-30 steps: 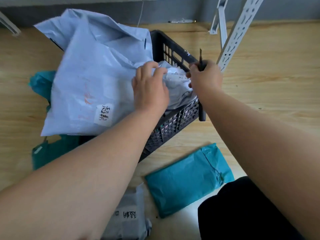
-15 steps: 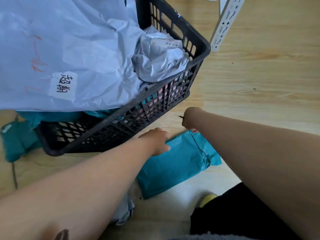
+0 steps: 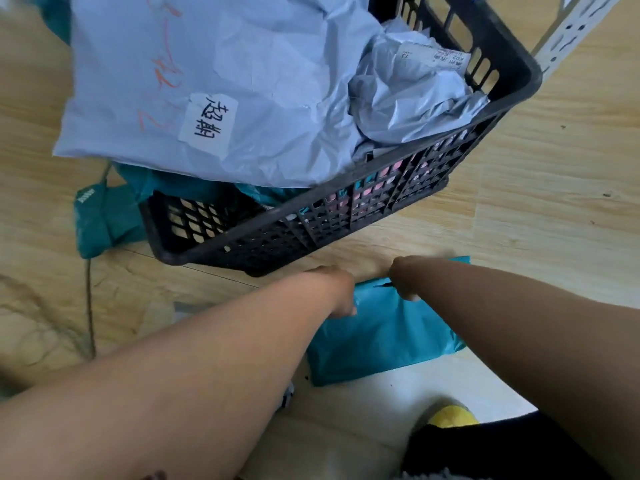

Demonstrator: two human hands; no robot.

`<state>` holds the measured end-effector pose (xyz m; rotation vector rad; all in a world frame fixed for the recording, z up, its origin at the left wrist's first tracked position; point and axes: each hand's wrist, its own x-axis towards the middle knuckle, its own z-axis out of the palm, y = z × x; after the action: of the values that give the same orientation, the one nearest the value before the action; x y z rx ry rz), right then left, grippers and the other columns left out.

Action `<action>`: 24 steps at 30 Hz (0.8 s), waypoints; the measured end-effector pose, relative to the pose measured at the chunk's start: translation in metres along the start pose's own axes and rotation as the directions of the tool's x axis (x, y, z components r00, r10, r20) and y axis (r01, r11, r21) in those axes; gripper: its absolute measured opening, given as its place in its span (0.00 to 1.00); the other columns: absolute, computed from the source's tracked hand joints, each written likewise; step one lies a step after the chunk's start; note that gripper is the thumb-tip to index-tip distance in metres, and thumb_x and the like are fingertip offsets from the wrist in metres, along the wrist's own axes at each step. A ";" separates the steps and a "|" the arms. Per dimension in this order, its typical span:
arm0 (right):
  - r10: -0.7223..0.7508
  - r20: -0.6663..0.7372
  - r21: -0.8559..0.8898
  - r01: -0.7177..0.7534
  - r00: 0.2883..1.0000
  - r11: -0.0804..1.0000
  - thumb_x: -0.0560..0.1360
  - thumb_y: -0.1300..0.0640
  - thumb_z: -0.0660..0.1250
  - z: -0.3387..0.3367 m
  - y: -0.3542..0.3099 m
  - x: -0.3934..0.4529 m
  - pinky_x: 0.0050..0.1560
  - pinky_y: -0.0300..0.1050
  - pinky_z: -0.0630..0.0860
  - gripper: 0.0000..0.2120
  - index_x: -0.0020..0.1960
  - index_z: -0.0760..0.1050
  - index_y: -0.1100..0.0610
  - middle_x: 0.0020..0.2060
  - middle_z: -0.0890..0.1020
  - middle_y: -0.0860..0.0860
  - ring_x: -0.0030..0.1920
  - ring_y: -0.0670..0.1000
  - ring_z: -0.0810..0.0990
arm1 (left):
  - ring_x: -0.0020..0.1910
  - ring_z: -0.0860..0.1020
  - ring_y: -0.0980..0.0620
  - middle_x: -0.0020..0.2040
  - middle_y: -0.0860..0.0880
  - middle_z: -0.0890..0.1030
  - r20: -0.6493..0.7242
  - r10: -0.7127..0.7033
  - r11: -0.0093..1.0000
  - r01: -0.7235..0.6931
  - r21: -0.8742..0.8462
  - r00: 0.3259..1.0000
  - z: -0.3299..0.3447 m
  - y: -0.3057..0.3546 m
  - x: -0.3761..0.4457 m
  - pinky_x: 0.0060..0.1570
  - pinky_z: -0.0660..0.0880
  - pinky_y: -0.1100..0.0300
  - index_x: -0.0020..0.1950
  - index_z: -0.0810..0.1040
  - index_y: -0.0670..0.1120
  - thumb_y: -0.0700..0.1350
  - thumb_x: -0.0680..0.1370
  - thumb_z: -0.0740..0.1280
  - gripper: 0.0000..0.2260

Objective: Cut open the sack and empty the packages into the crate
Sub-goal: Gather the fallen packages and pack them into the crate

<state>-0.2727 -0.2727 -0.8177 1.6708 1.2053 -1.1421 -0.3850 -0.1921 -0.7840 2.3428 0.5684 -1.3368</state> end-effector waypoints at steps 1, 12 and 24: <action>-0.014 -0.026 0.014 0.014 1.000 1.000 0.79 0.62 0.61 -0.007 0.003 -0.006 0.57 0.47 0.73 0.19 0.68 0.70 0.64 0.66 0.72 0.60 0.61 0.58 0.76 | 0.64 0.73 0.42 0.68 0.43 0.71 -0.030 -0.006 1.000 0.005 -0.008 1.000 -0.001 -0.001 0.002 0.62 0.73 0.49 0.70 0.69 0.44 0.54 0.77 0.65 0.24; 0.013 -0.199 0.075 0.002 0.980 0.997 0.78 0.50 0.65 -0.047 0.049 -0.084 0.45 0.42 0.70 0.17 0.61 0.78 0.60 0.50 0.80 0.55 0.48 0.53 0.75 | 0.71 0.67 0.41 0.74 0.40 0.65 -0.150 0.058 0.990 -0.076 -0.116 0.987 -0.032 0.028 0.004 0.68 0.67 0.51 0.77 0.53 0.42 0.54 0.75 0.68 0.38; 0.569 -0.761 0.640 0.221 0.312 0.736 0.77 0.57 0.62 -0.127 0.109 -0.186 0.43 0.48 0.72 0.08 0.49 0.77 0.60 0.48 0.76 0.56 0.50 0.61 0.77 | 0.36 0.72 0.48 0.33 0.52 0.70 -0.774 0.054 0.848 -0.437 -0.298 0.632 -0.156 0.063 -0.068 0.35 0.63 0.57 0.33 0.63 0.49 0.45 0.75 0.63 0.12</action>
<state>-0.1670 -0.2349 -0.5936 3.2530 1.1779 -0.2432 -0.2722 -0.1763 -0.6426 2.3411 0.6456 -0.0048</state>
